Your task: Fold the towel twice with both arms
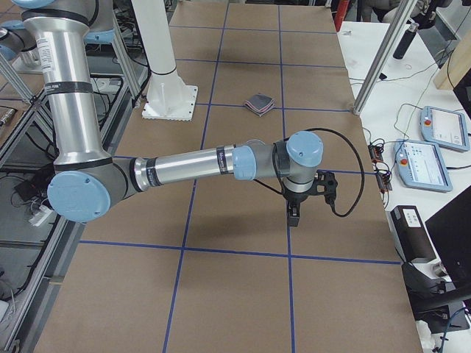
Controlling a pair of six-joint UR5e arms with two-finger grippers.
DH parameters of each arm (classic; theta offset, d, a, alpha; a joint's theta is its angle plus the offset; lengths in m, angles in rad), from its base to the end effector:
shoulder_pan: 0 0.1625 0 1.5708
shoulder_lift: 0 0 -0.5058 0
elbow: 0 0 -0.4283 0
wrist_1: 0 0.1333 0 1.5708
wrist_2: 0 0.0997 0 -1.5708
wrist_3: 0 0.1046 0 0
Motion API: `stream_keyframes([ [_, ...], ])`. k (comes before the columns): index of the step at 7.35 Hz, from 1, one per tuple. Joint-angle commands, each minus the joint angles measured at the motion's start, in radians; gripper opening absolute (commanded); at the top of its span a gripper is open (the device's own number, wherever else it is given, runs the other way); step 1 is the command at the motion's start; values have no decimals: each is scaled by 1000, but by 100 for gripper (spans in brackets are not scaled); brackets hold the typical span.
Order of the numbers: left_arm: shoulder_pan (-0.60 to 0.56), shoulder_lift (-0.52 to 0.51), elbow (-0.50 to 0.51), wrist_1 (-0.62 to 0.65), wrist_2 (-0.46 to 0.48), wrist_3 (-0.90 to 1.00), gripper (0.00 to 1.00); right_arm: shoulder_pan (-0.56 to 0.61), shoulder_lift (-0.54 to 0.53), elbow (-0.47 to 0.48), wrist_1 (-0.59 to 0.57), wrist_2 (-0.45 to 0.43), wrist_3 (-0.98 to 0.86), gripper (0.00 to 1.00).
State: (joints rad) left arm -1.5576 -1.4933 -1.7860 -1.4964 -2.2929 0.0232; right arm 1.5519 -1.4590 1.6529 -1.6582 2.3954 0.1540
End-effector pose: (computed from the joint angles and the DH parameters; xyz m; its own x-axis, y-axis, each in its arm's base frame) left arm -0.0577 -0.4904 0.6800 0.7493 0.0749 -0.6580 -0.0306 0.9964 0.0786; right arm 0.0455 -0.5843 0.6426 0.6721 0.0627 0.7378 -0.0853 0.9963 -0.0070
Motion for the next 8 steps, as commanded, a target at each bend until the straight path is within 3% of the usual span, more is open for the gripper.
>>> stream_keyframes([
  [1,-1,28,14,-22,-30,-2,100,0,-55,-8,3,61,-25,100],
  [4,1,25,14,-53,-31,-9,100,0,-60,-12,3,61,-45,100],
  [6,1,1,77,-94,-30,-2,100,0,-61,-15,12,61,-44,100],
  [8,1,4,85,-140,-30,-3,100,0,-79,-37,79,53,-41,100],
])
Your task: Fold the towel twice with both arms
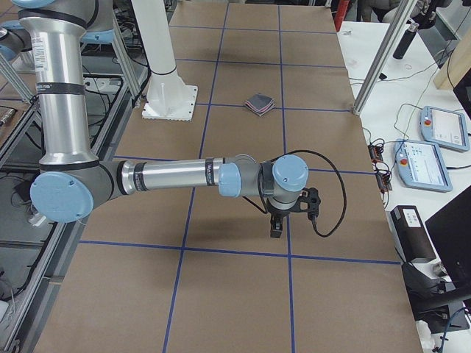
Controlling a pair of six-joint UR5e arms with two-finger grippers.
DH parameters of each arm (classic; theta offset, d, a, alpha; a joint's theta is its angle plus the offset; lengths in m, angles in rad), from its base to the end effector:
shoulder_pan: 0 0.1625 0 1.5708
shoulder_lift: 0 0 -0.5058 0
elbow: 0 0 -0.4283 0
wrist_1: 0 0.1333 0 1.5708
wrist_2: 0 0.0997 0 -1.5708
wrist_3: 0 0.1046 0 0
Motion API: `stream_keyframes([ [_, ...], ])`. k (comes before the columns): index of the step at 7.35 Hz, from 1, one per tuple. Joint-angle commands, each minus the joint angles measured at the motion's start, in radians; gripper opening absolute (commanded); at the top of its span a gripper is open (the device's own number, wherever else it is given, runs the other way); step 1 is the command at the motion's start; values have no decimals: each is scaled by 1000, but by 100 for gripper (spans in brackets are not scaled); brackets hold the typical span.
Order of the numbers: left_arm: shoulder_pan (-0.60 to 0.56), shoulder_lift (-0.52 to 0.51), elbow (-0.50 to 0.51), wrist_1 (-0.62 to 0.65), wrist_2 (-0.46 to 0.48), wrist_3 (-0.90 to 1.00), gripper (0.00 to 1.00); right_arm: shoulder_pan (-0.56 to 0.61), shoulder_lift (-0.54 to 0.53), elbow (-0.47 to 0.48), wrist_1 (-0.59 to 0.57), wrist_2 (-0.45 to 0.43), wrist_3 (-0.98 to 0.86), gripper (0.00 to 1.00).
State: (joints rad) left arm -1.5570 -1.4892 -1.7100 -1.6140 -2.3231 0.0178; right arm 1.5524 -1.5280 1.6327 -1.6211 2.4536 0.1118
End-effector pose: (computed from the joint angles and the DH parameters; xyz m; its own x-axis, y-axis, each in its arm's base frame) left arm -0.0550 -0.4940 0.7079 0.7287 0.0965 -0.6780 -0.0267 0.9933 0.1127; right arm 0.0424 -0.5516 0.6840 0.6322 0.0580 0.7726 -0.0525 0.9981 -0.0320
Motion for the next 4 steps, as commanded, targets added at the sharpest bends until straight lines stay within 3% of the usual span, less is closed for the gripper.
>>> stream_keyframes([
  [1,0,1,9,-24,1,5,100,0,-27,-64,114,-5,2,100],
  [2,0,1,7,-24,1,5,100,0,-59,-100,241,-5,9,100],
  [4,0,1,9,-24,1,7,100,12,-70,-77,257,-57,22,100],
])
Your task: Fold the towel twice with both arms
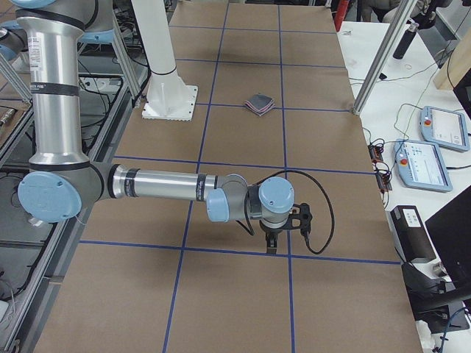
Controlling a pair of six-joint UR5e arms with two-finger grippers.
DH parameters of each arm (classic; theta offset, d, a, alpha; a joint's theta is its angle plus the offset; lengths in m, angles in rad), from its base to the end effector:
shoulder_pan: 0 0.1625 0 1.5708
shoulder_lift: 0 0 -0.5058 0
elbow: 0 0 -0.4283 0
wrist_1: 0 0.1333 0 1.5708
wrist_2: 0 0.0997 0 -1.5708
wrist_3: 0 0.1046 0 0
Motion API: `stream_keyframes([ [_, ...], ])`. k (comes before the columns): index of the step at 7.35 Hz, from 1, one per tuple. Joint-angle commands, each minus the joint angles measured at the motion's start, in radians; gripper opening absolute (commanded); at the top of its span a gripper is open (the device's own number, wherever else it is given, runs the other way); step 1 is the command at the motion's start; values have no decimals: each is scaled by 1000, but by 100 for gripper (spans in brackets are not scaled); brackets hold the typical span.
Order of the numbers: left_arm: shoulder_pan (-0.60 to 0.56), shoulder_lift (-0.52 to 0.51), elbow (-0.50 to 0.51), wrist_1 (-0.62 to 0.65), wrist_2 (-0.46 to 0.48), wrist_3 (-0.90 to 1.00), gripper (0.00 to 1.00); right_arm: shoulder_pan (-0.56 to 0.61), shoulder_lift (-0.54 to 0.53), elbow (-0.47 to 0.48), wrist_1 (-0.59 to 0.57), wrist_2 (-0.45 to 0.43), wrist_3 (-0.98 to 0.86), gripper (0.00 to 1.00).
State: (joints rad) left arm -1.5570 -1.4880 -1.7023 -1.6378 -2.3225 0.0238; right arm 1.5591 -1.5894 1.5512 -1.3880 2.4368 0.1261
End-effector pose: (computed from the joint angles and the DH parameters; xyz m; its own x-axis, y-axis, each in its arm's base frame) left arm -0.0551 -0.4946 0.7101 0.7288 0.1125 -0.6754 -0.0311 0.9908 0.1316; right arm 0.0475 -0.5276 0.7373 0.6429 0.0080 0.7659 -0.0698 0.9964 0.0481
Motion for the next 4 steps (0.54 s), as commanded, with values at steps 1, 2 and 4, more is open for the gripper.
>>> stream_keyframes([
  [1,0,0,0,0,0,-1,100,4,-14,16,24,-98,7,100],
  [2,-2,2,-3,0,0,-1,100,6,-21,23,26,-82,9,100],
  [4,0,-1,-5,0,0,-2,100,24,-32,52,20,-39,9,100],
])
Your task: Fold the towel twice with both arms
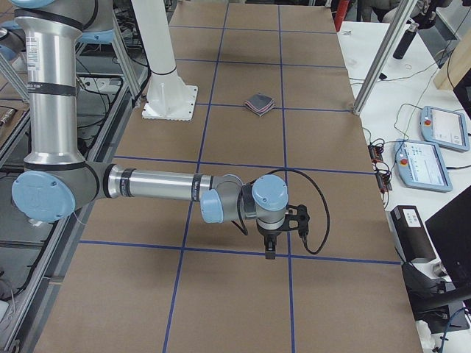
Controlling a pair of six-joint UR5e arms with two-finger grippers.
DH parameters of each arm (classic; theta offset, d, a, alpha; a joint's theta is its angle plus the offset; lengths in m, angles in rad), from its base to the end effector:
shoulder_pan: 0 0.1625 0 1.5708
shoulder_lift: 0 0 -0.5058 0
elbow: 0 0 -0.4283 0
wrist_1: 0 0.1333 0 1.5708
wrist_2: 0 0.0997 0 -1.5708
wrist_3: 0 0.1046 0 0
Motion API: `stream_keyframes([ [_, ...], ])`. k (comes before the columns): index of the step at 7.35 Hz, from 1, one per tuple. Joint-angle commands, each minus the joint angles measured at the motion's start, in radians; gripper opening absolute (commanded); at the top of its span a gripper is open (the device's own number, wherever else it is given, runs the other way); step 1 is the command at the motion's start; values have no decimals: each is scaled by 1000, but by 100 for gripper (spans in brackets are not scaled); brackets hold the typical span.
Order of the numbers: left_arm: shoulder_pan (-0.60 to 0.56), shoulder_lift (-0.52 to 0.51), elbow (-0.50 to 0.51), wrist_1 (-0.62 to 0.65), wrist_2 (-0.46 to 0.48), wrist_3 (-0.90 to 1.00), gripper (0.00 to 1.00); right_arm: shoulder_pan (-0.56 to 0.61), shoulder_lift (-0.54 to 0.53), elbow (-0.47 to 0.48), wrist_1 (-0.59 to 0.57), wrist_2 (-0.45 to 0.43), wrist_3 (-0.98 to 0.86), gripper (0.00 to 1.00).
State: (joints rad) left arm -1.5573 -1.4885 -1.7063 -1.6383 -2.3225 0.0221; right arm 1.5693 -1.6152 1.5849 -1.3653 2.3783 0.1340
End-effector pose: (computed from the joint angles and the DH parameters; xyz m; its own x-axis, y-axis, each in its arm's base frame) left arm -0.0552 -0.4951 0.7077 0.7289 0.1140 -0.6751 -0.0295 0.9904 0.1354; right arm 0.0569 -0.5165 0.7346 0.6851 0.0057 0.7284 -0.0909 0.9928 0.0777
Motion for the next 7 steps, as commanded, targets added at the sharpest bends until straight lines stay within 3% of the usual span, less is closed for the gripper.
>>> stream_keyframes([
  [1,0,-1,-1,0,0,-1,100,20,1,27,-44,24,-1,100],
  [2,-1,-1,-3,0,0,-1,100,24,17,68,-140,24,-10,100],
  [7,0,-6,5,2,0,-5,100,25,-9,78,-144,24,-16,100],
])
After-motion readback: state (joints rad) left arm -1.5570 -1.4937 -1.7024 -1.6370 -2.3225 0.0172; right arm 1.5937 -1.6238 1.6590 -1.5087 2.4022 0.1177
